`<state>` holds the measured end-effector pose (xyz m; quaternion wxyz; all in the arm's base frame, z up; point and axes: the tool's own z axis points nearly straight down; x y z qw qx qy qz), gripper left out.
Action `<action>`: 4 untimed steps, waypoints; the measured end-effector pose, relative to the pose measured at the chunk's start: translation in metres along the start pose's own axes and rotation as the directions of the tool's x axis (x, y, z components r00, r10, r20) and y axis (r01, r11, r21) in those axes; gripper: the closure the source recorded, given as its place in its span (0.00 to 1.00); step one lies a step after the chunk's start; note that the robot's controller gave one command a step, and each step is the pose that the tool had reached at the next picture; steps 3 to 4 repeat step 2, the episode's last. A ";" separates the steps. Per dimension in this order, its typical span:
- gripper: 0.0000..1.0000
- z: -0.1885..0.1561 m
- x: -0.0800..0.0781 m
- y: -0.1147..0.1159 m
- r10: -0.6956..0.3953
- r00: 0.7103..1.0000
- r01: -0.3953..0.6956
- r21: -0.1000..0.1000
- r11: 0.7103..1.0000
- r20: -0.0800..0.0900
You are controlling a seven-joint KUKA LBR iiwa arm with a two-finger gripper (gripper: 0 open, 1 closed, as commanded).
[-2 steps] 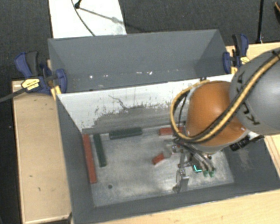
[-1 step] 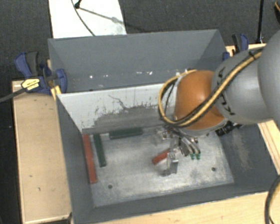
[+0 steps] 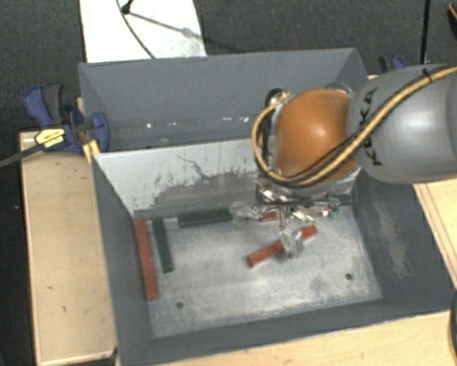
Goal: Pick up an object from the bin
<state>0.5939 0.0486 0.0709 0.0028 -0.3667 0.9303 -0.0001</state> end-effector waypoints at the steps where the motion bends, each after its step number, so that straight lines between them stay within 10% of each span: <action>1: 1.00 0.000 0.001 0.001 0.007 1.000 -0.007 -0.003 1.000 -0.002; 2: 1.00 -0.151 0.012 0.002 -0.008 1.000 0.008 0.004 1.000 0.004; 4: 1.00 -0.151 0.012 0.002 -0.008 1.000 0.008 0.004 1.000 0.004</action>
Offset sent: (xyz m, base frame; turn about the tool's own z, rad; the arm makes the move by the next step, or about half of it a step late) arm 0.0000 0.0000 0.0000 0.0000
